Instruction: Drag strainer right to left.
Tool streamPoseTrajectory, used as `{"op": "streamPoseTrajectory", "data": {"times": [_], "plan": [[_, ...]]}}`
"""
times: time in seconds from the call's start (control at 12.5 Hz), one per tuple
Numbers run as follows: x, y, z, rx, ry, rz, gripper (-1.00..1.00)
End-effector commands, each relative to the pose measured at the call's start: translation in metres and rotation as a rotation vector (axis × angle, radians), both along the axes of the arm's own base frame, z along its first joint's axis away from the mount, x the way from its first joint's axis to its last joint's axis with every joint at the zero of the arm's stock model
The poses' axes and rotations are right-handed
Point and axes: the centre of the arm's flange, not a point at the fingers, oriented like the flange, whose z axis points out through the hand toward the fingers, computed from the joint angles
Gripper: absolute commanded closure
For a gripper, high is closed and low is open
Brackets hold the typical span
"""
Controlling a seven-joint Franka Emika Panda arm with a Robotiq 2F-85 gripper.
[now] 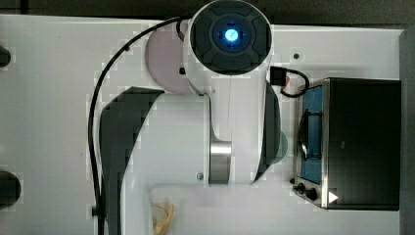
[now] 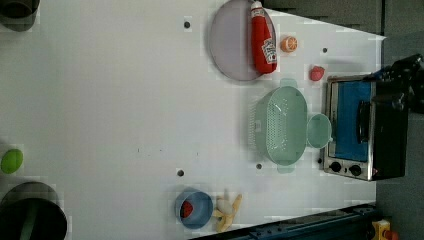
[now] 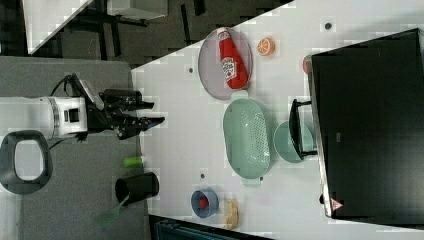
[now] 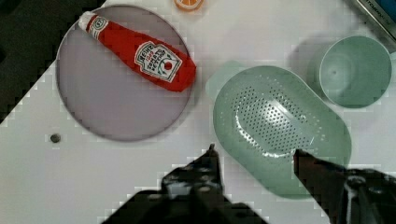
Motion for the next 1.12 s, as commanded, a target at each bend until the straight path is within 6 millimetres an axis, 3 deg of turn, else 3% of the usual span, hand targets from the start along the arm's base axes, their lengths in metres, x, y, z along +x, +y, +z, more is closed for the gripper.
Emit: {"op": "streamPoseTrajectory", "data": {"times": [0.08, 0.24, 0.56, 0.72, 1.12], "plan": [[-0.185, -0.037, 0.098, -0.008, -0.051, -0.057, -0.60], [-0.181, -0.035, 0.097, -0.010, -0.065, -0.054, -1.00], [-0.156, -0.034, 0.059, -0.014, -0.022, -0.052, -1.00], [-0.134, -0.033, 0.027, -0.018, -0.002, -0.063, -1.00], [-0.080, -0.029, -0.087, -0.045, 0.093, -0.237, -1.00]]}}
